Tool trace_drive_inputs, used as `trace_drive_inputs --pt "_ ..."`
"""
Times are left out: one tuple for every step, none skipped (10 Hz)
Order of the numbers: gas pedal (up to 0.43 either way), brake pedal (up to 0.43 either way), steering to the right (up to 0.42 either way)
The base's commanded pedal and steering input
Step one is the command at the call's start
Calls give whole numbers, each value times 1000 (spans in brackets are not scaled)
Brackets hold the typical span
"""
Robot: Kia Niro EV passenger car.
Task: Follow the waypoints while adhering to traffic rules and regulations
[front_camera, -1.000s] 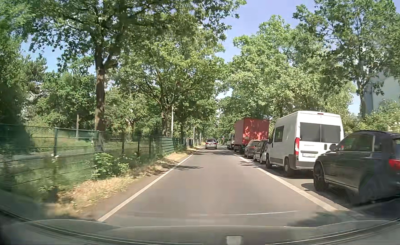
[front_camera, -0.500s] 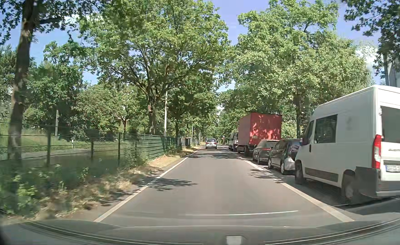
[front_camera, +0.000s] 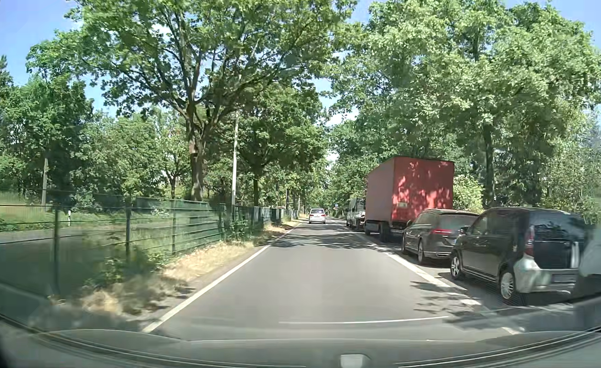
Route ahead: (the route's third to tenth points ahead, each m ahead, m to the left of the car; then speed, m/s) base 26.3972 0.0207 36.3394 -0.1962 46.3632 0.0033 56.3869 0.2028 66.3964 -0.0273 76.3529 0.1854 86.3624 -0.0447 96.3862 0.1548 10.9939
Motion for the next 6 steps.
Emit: trace_drive_inputs --pt "98 30 1" --pt "98 30 1" --pt "98 30 1" --pt "98 30 1" --pt "98 30 1" --pt "98 30 1"
